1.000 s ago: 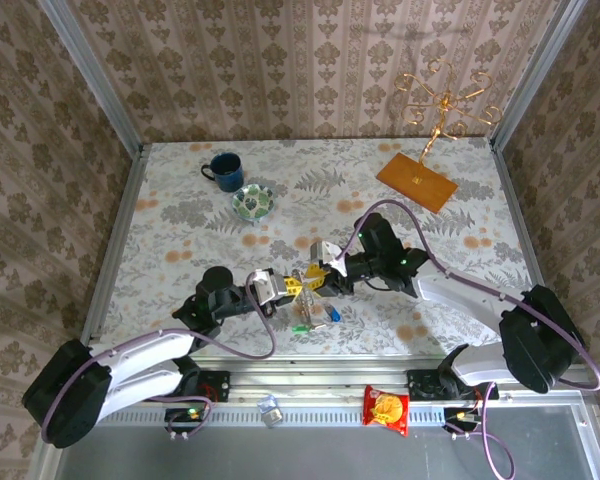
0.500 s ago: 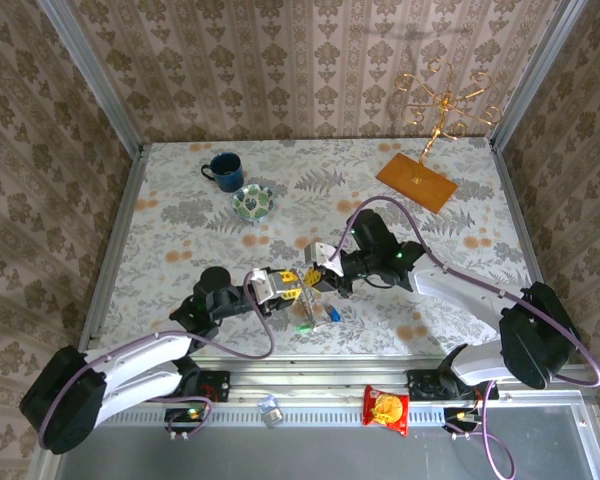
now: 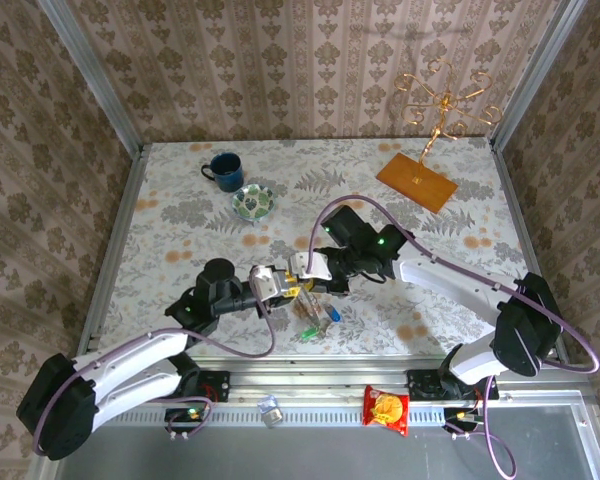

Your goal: Put the keys on the keyring

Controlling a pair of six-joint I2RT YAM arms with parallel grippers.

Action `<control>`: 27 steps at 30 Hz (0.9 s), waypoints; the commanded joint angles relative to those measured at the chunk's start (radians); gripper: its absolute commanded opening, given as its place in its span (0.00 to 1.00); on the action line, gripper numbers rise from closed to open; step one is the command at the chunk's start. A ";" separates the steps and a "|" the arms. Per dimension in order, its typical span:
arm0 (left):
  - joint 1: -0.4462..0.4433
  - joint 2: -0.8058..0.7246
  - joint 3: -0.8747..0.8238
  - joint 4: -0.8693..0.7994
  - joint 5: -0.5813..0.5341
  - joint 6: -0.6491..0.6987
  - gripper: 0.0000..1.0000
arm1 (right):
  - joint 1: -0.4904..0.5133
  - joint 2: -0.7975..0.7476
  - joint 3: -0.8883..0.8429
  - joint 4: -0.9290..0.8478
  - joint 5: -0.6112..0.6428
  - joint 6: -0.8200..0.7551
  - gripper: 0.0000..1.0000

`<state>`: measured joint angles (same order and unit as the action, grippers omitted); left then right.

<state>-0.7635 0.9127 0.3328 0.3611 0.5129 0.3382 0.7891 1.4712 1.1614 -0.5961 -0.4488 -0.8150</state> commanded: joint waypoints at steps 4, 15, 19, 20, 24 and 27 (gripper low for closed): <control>0.003 0.038 0.043 -0.027 0.034 0.032 0.16 | 0.040 0.019 0.076 -0.076 0.025 -0.036 0.00; 0.021 0.031 -0.052 0.252 0.073 -0.100 0.00 | -0.143 -0.188 -0.244 0.427 -0.311 0.299 0.38; 0.022 0.066 -0.082 0.368 0.088 -0.152 0.00 | -0.145 -0.174 -0.311 0.539 -0.355 0.357 0.39; 0.022 0.074 -0.087 0.385 0.091 -0.158 0.00 | -0.145 -0.165 -0.315 0.553 -0.361 0.362 0.39; 0.023 0.102 -0.094 0.430 0.106 -0.171 0.00 | -0.142 -0.127 -0.327 0.593 -0.363 0.370 0.38; 0.023 0.113 -0.097 0.452 0.114 -0.177 0.00 | -0.136 -0.099 -0.322 0.605 -0.367 0.369 0.35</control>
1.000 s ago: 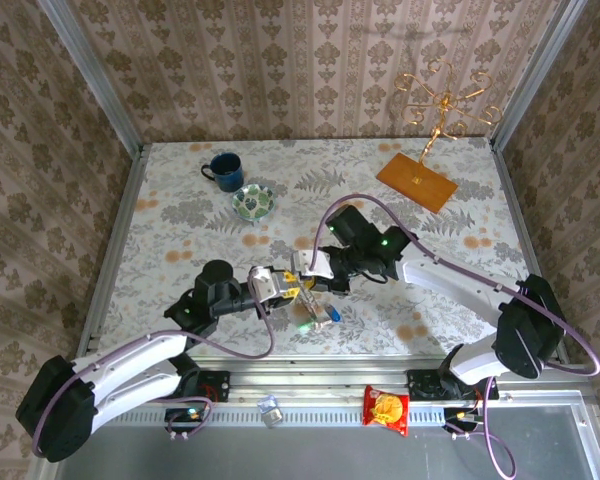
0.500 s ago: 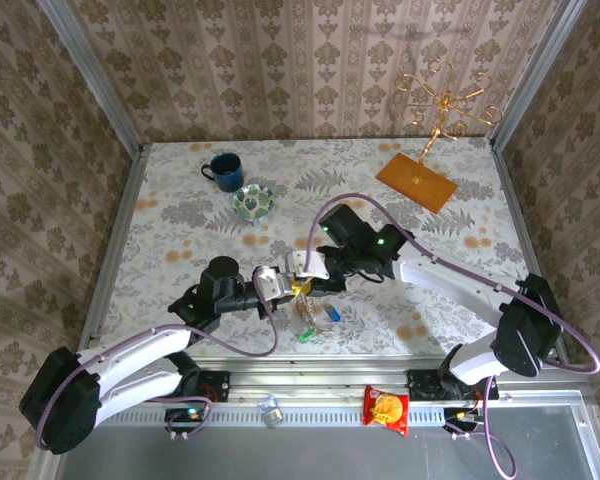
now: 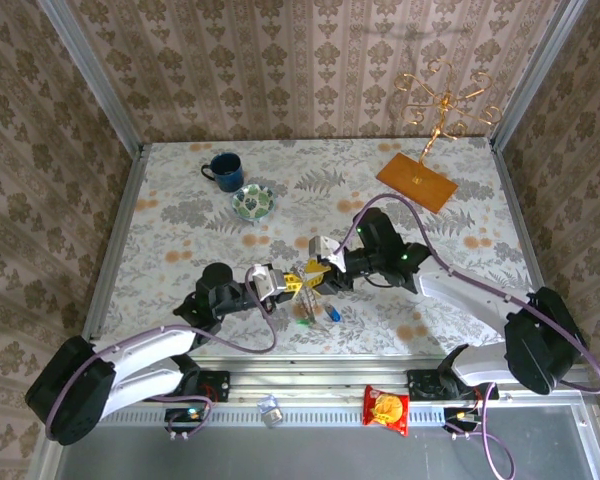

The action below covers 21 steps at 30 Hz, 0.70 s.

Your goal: Put the keys on the keyring

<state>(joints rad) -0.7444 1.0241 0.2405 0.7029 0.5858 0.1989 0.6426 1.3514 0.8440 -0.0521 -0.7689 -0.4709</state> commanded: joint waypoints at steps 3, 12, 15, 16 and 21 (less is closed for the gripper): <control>0.004 0.007 -0.006 0.122 0.046 -0.042 0.00 | 0.015 0.032 0.005 0.062 -0.054 0.019 0.26; 0.007 -0.048 0.016 -0.003 -0.027 0.001 0.29 | 0.024 0.045 0.092 -0.159 0.017 -0.121 0.00; 0.007 -0.093 0.064 -0.190 -0.033 0.070 0.28 | 0.048 0.045 0.177 -0.358 0.129 -0.242 0.00; 0.006 -0.103 0.077 -0.240 -0.034 0.086 0.27 | 0.056 0.048 0.204 -0.411 0.162 -0.269 0.00; 0.006 -0.110 0.140 -0.407 -0.028 0.151 0.24 | 0.096 0.072 0.294 -0.541 0.255 -0.340 0.00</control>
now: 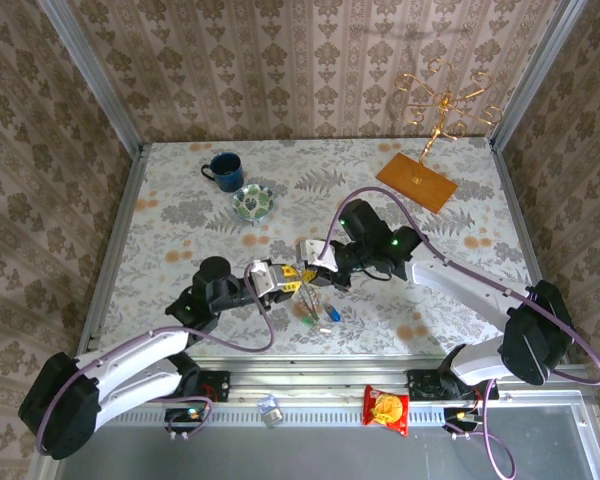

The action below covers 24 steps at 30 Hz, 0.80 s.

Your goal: Put the keys on the keyring

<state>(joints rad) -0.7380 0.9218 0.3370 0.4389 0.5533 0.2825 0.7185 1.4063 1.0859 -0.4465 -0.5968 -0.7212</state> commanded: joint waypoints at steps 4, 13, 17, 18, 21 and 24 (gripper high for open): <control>0.000 0.009 0.063 -0.149 0.014 0.078 0.22 | 0.064 0.051 0.123 -0.224 0.147 -0.128 0.00; -0.001 0.046 0.077 -0.117 0.041 0.075 0.06 | 0.120 0.083 0.181 -0.242 0.155 -0.140 0.00; 0.000 0.041 0.062 -0.079 0.051 0.057 0.00 | 0.080 0.029 0.115 -0.135 0.080 -0.046 0.15; 0.001 0.038 0.051 -0.053 0.052 0.044 0.00 | 0.052 0.002 0.074 -0.065 0.035 -0.006 0.25; 0.004 0.033 0.002 0.073 0.060 -0.012 0.00 | -0.055 -0.095 -0.088 0.194 -0.132 0.164 0.34; 0.004 0.053 -0.042 0.214 0.072 -0.077 0.00 | -0.096 -0.124 -0.190 0.356 -0.215 0.266 0.38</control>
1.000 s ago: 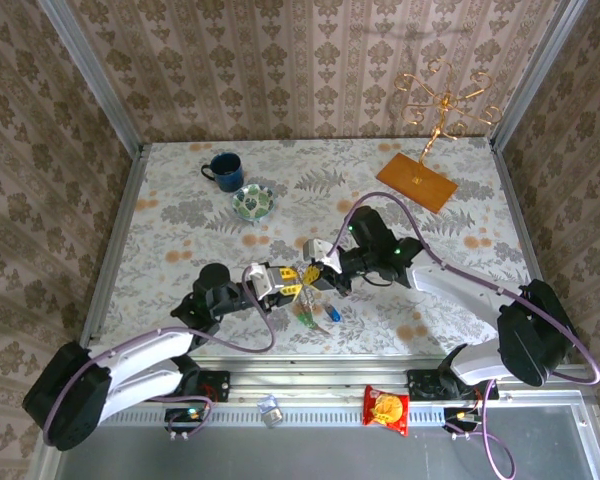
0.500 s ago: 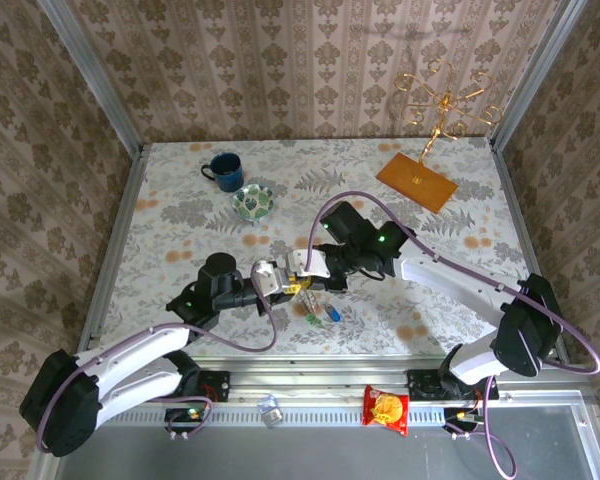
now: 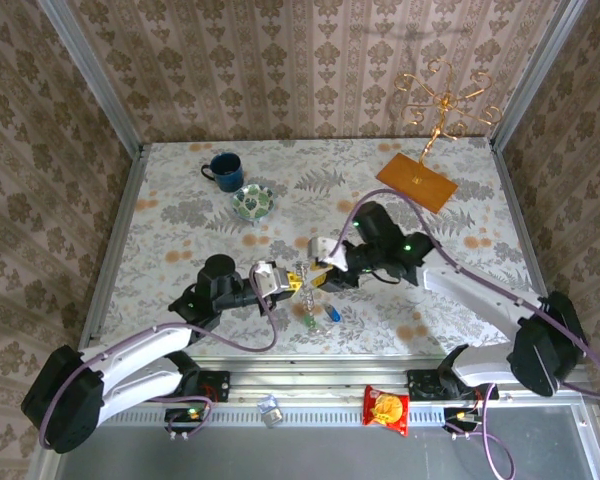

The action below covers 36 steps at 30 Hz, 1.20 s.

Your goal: Put the keys on the keyring

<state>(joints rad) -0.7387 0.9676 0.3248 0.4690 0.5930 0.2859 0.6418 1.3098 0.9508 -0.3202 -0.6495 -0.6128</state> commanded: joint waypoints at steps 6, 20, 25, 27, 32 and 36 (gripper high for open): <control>0.004 0.048 -0.059 0.301 0.044 -0.124 0.00 | -0.020 0.009 -0.107 0.319 -0.192 0.209 0.38; 0.008 0.085 -0.059 0.363 0.070 -0.142 0.00 | -0.013 0.074 -0.071 0.290 -0.227 0.173 0.00; 0.012 0.052 -0.041 0.275 0.015 -0.113 0.27 | -0.011 0.061 -0.010 0.131 -0.177 0.074 0.00; 0.012 0.020 -0.018 0.176 0.004 -0.080 0.33 | -0.008 0.060 0.029 0.035 -0.135 0.018 0.00; 0.011 -0.037 0.048 -0.075 -0.031 0.002 0.36 | 0.018 0.074 0.135 -0.171 -0.016 -0.104 0.00; 0.010 -0.041 0.089 -0.173 -0.042 0.035 0.37 | 0.056 0.120 0.210 -0.293 0.083 -0.173 0.00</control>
<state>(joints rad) -0.7315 0.9360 0.3729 0.4305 0.5644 0.2642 0.6739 1.3964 1.1065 -0.4587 -0.6563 -0.6910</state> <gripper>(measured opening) 0.369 0.063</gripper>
